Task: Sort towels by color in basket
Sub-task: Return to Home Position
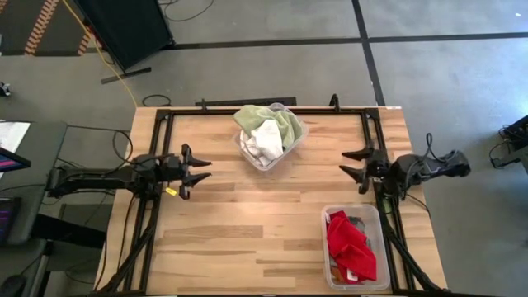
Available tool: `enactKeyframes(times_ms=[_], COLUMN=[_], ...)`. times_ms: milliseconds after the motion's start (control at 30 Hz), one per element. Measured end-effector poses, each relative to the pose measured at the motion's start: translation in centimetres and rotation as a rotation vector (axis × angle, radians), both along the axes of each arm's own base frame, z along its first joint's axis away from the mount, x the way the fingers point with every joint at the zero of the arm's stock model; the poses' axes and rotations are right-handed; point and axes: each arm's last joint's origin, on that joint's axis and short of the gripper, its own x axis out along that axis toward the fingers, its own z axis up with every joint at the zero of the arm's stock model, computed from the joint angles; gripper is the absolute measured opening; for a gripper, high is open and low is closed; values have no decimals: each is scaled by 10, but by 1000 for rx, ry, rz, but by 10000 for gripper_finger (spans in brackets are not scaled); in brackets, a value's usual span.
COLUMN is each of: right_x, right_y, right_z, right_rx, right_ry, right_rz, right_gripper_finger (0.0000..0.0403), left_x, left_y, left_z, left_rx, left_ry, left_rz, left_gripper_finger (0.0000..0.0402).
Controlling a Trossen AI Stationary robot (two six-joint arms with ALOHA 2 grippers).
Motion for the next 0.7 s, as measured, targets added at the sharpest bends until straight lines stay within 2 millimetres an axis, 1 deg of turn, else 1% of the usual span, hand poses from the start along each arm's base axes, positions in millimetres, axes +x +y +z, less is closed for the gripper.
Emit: enactKeyframes(times_ms=[233,400,567,700], right_x=[8,10,13,13], right_y=[-2,-3,-6,-8], right_z=[-20,-24,-36,-37], right_rx=[18,24,57,112], right_ry=[13,0,15,-14], right_rz=[-49,-71,-110,-144], right_gripper_finger=[260,260,260,260], left_x=[0,1,0,0], left_y=[0,0,0,0], left_z=[-4,-6,-6,-6], left_rx=[14,14,28,9], left_ry=[36,54,53,54], left_rz=[2,1,2,0], left_gripper_finger=[160,160,160,160])
